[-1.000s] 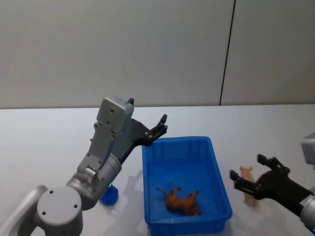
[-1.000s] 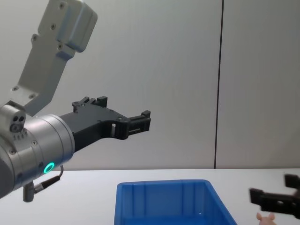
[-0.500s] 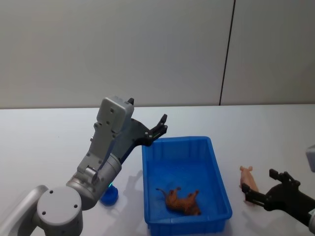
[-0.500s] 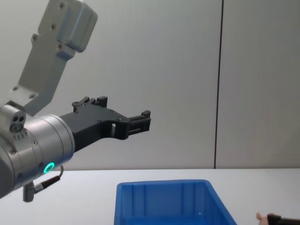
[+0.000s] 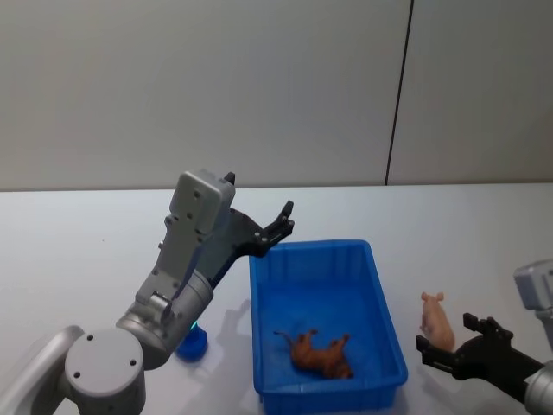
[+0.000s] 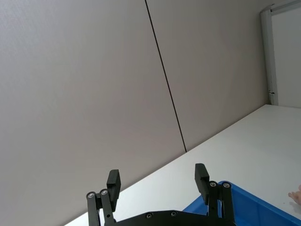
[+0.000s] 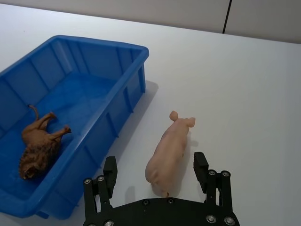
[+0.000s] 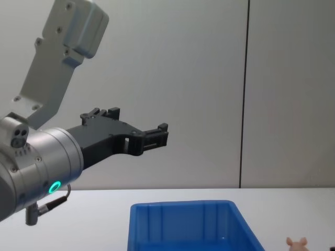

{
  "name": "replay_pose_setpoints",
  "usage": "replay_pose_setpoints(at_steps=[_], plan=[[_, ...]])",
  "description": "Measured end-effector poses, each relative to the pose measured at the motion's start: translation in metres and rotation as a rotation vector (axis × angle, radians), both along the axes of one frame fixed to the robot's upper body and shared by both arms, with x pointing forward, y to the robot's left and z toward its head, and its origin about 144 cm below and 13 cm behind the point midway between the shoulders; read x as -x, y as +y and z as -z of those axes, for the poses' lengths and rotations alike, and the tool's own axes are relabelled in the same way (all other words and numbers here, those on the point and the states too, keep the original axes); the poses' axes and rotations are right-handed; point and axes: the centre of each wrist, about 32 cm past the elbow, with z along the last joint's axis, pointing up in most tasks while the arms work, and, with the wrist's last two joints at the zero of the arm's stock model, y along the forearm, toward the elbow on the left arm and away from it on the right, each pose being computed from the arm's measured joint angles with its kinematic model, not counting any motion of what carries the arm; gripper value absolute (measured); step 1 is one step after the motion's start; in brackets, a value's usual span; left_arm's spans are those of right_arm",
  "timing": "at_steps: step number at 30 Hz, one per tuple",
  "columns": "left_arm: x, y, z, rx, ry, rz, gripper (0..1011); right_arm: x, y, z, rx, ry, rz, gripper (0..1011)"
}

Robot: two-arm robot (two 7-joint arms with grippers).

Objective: Pick up the two dolls from the table and place them into the box.

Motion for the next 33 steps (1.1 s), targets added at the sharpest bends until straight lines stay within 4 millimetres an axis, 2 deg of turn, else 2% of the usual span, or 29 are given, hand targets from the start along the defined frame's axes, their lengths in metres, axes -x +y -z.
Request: replay_pose_setpoints(at_steps=[6, 12, 14, 21, 24, 26, 27, 33], plan=[[0.0, 0.0, 0.0, 0.0, 0.0, 0.0, 1001, -0.005, 0.004, 0.007, 0.004, 0.021, 0.007, 997], [0.0, 0.0, 0.0, 0.0, 0.0, 0.0, 1001, -0.009, 0.007, 0.011, 0.005, 0.036, 0.013, 880], [0.0, 0.0, 0.0, 0.0, 0.0, 0.0, 1001, -0.01, 0.008, 0.012, 0.006, 0.042, 0.016, 792], [0.0, 0.0, 0.0, 0.0, 0.0, 0.0, 1001, -0.013, 0.011, 0.013, 0.007, 0.048, 0.021, 597], [0.0, 0.0, 0.0, 0.0, 0.0, 0.0, 1001, -0.014, 0.012, 0.012, 0.005, 0.045, 0.024, 480], [0.0, 0.0, 0.0, 0.0, 0.0, 0.0, 1001, -0.015, 0.014, 0.011, 0.004, 0.04, 0.025, 445], [0.0, 0.0, 0.0, 0.0, 0.0, 0.0, 1001, -0.015, 0.014, 0.01, 0.003, 0.038, 0.025, 390], [0.0, 0.0, 0.0, 0.0, 0.0, 0.0, 1001, -0.017, 0.018, 0.001, -0.009, -0.009, 0.023, 379]])
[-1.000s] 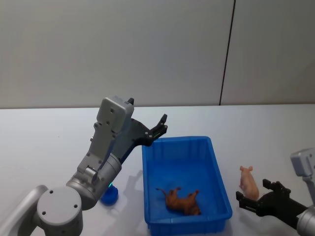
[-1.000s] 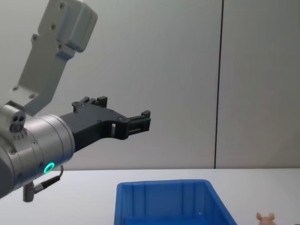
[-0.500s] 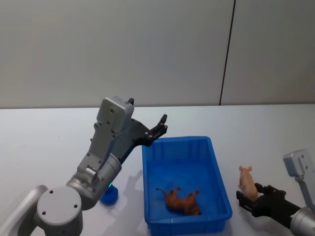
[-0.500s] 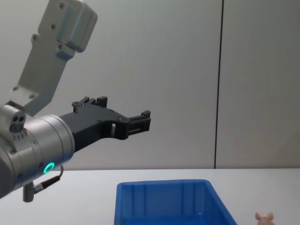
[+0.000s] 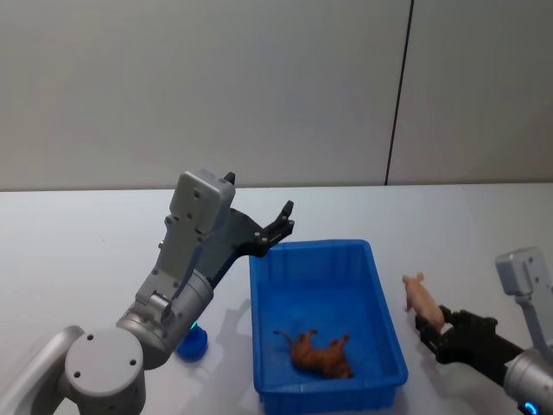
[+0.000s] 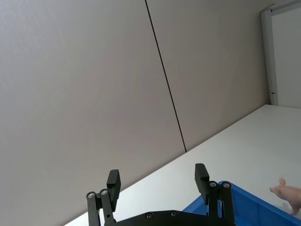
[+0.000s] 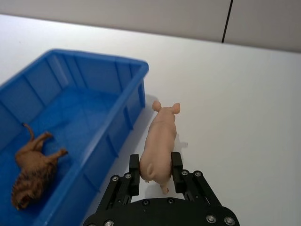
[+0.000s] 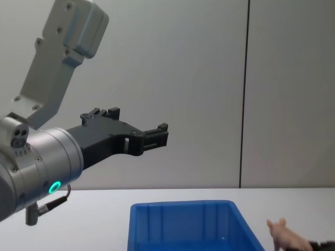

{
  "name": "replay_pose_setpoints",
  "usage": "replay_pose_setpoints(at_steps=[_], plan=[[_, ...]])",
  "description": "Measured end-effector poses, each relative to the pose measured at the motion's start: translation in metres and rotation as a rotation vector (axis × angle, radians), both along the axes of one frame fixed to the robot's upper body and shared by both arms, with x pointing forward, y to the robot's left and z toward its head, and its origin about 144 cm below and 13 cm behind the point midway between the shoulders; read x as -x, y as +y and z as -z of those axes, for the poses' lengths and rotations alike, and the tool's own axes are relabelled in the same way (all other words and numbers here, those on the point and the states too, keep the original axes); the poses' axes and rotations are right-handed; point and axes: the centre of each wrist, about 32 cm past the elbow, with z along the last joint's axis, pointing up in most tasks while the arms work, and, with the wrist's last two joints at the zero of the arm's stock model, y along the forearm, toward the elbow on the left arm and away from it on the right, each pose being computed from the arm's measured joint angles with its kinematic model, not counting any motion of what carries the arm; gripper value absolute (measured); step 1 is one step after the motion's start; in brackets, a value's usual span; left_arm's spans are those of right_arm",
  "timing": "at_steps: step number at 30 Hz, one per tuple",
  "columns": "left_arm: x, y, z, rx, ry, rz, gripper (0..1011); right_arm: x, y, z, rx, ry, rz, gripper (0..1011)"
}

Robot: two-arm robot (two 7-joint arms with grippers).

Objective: Pick up the two dolls from the table and place them into the box.

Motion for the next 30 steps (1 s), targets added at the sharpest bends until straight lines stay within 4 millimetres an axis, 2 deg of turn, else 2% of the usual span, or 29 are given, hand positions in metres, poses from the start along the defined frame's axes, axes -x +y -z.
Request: replay_pose_setpoints(at_steps=[12, 19, 28, 30], plan=[[0.0, 0.0, 0.0, 0.0, 0.0, 0.0, 1001, -0.005, 0.009, -0.025, -0.032, -0.136, -0.037, 379], [0.0, 0.0, 0.0, 0.0, 0.0, 0.0, 1001, -0.009, 0.019, -0.042, -0.067, -0.212, -0.111, 379], [0.0, 0.0, 0.0, 0.0, 0.0, 0.0, 1001, -0.013, 0.035, -0.053, -0.104, -0.243, -0.218, 380], [0.0, 0.0, 0.0, 0.0, 0.0, 0.0, 1001, -0.014, 0.04, -0.054, -0.112, -0.241, -0.249, 430]])
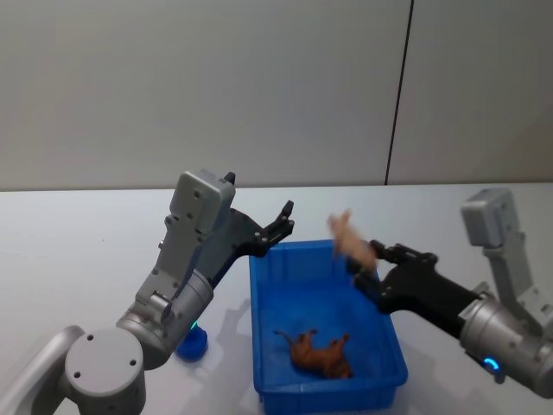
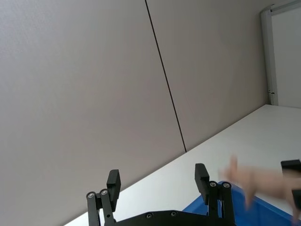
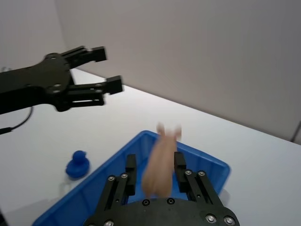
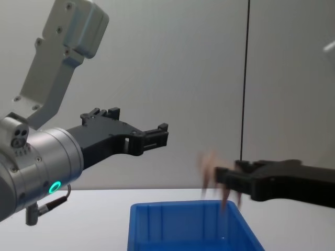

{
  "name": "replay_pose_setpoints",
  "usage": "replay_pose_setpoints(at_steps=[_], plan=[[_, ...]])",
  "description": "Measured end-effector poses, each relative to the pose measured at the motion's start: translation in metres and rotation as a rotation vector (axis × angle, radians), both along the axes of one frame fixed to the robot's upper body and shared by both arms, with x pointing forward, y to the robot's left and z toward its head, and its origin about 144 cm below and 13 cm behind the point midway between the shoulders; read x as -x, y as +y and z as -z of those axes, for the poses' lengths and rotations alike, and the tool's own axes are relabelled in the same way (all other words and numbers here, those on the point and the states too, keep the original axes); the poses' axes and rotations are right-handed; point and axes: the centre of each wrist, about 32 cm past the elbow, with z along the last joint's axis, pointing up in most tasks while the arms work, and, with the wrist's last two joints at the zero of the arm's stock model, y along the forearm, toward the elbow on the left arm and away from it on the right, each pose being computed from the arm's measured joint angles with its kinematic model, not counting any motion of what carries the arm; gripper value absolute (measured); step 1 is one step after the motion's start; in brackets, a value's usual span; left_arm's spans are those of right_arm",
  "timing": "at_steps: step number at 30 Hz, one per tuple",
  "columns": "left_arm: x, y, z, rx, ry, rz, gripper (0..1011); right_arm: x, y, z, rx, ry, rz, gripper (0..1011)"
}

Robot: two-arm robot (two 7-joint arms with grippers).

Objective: Pick up the two dolls from the table and place them into the box.

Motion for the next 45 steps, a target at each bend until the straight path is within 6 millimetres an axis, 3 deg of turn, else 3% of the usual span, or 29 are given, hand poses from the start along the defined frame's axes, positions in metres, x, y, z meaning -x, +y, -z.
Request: replay_pose_setpoints(at_steps=[10, 11, 19, 38, 45], plan=[[0.0, 0.0, 0.0, 0.0, 0.0, 0.0, 1001, -0.002, 0.018, 0.006, 0.002, 0.036, -0.098, 713], [0.0, 0.0, 0.0, 0.0, 0.0, 0.0, 1001, -0.002, 0.019, 0.007, 0.002, 0.037, -0.101, 779], [0.0, 0.0, 0.0, 0.0, 0.0, 0.0, 1001, 0.0, 0.014, 0.011, -0.001, 0.033, -0.099, 995], [0.0, 0.0, 0.0, 0.0, 0.0, 0.0, 1001, 0.02, -0.043, 0.022, 0.008, 0.019, 0.015, 1001], [0.002, 0.001, 0.001, -0.006, 0.01, -0.006, 1001, 0.024, -0.054, 0.024, 0.016, 0.02, 0.037, 1001]])
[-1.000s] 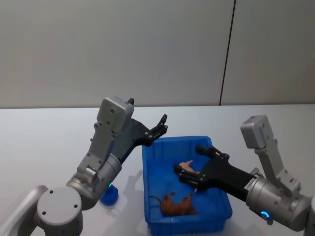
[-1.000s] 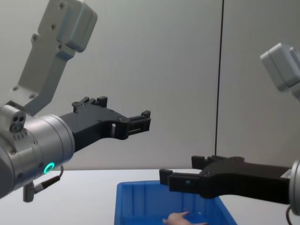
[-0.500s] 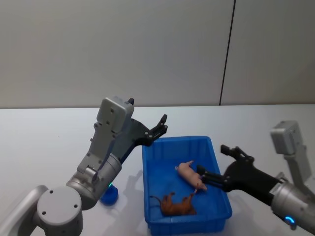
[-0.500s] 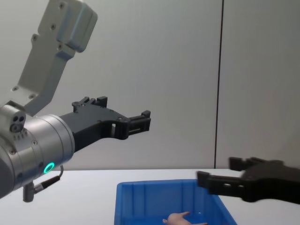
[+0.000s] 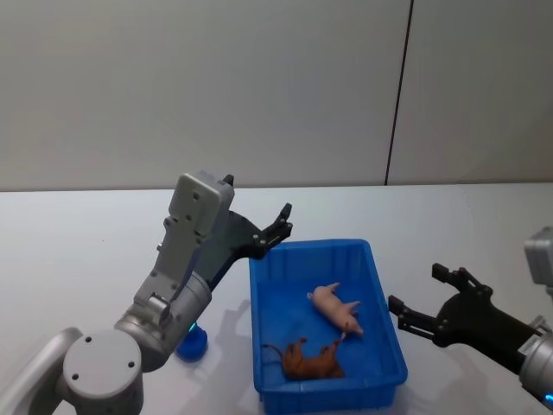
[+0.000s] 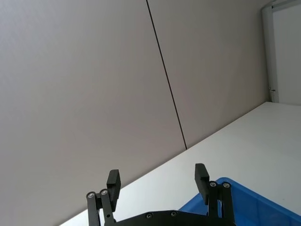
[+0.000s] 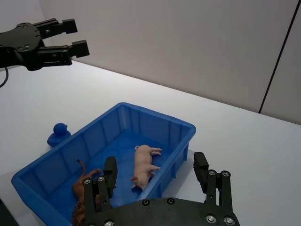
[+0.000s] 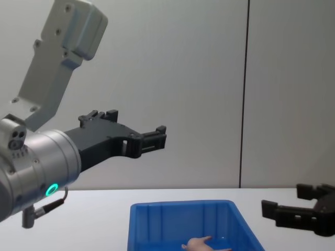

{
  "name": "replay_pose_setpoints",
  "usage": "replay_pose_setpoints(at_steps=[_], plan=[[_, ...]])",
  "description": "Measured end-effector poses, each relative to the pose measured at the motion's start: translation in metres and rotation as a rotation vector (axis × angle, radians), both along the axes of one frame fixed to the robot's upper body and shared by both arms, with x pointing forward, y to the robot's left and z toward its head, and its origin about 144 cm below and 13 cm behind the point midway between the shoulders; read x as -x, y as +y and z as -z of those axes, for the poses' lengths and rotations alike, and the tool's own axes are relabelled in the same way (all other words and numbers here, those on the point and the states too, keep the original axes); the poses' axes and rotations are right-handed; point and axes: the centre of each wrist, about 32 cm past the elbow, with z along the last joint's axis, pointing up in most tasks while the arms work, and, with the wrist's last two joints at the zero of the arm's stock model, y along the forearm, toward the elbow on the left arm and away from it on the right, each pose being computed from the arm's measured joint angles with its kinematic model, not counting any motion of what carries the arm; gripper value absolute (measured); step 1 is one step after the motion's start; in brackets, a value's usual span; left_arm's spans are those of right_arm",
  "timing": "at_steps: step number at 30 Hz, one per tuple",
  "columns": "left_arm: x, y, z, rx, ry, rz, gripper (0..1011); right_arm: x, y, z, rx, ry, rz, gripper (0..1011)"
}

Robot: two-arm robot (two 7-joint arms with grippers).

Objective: Pick up the two dolls from the table and place them into the box.

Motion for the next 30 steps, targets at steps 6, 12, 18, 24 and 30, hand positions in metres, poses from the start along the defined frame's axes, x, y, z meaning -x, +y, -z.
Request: replay_pose_setpoints(at_steps=[6, 12, 18, 24, 30], plan=[[0.007, 0.004, 0.001, -0.005, 0.031, -0.025, 1001, 0.003, -0.007, 0.001, 0.005, 0.0, 0.014, 1001], [0.021, 0.012, 0.004, -0.014, 0.088, -0.069, 1001, 0.005, -0.011, 0.002, 0.008, 0.001, 0.022, 1001], [0.037, 0.022, 0.009, -0.022, 0.155, -0.114, 1001, 0.006, -0.013, 0.002, 0.01, 0.001, 0.027, 1001], [0.05, 0.029, 0.018, -0.025, 0.217, -0.147, 1001, 0.006, -0.014, 0.002, 0.01, 0.001, 0.029, 1001], [0.057, 0.032, 0.029, -0.019, 0.265, -0.163, 1001, 0.007, -0.015, 0.002, 0.011, 0.001, 0.031, 1001]])
